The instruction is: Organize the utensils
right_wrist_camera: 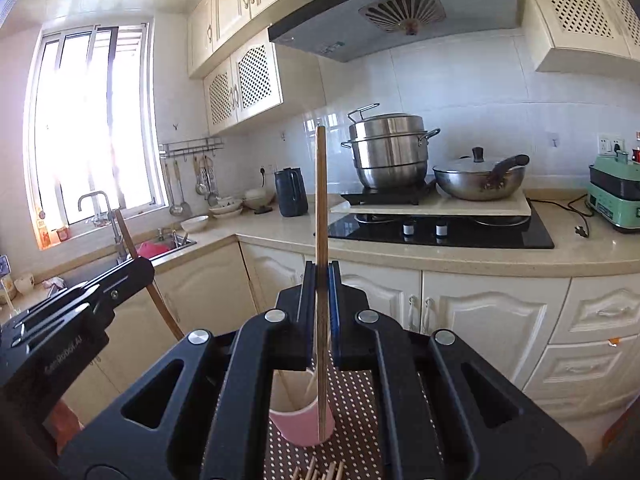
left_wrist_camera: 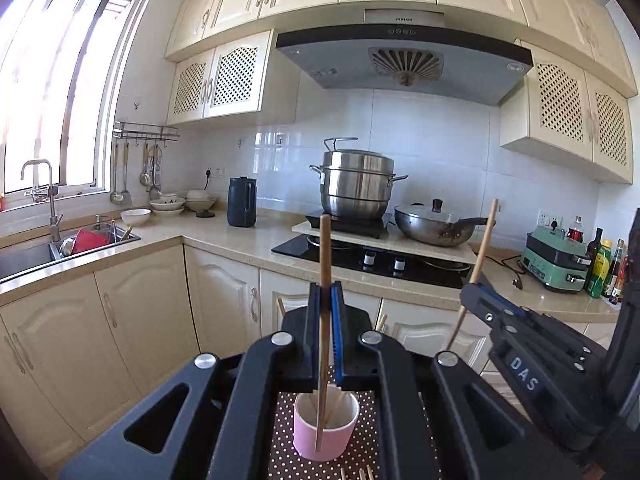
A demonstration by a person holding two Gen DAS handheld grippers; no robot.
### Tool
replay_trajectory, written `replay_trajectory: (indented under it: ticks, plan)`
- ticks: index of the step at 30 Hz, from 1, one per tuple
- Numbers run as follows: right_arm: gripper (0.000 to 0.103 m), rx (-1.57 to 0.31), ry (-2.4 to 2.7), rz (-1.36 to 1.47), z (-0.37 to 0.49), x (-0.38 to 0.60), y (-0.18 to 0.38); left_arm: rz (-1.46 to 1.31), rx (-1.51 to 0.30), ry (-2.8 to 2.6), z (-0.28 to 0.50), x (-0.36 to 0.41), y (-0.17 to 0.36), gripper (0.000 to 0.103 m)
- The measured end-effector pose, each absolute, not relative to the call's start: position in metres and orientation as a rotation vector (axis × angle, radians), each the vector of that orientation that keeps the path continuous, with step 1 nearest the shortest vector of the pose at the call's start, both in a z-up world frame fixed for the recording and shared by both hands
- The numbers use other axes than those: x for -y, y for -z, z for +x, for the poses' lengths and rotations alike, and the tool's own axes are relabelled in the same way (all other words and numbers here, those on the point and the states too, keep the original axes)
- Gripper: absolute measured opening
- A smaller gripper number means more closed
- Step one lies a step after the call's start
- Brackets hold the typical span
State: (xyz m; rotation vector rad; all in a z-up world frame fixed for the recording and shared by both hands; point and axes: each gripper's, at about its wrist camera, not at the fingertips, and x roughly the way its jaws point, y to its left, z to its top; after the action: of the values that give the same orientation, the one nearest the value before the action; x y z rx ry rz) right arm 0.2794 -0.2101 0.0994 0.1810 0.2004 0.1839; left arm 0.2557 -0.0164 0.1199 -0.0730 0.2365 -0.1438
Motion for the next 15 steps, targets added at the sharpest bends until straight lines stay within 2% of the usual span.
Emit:
replay_trajectory:
  ticks: [7,15]
  plan:
    - [0.007,-0.180,-0.194,0.193,0.303,0.200,-0.107,-0.082,-0.212,0.135,0.272,0.013,-0.130,0.006]
    - [0.007,-0.256,-0.194,0.190,0.341,0.189,-0.088,-0.071,-0.226,0.138,0.302,0.020,-0.119,0.006]
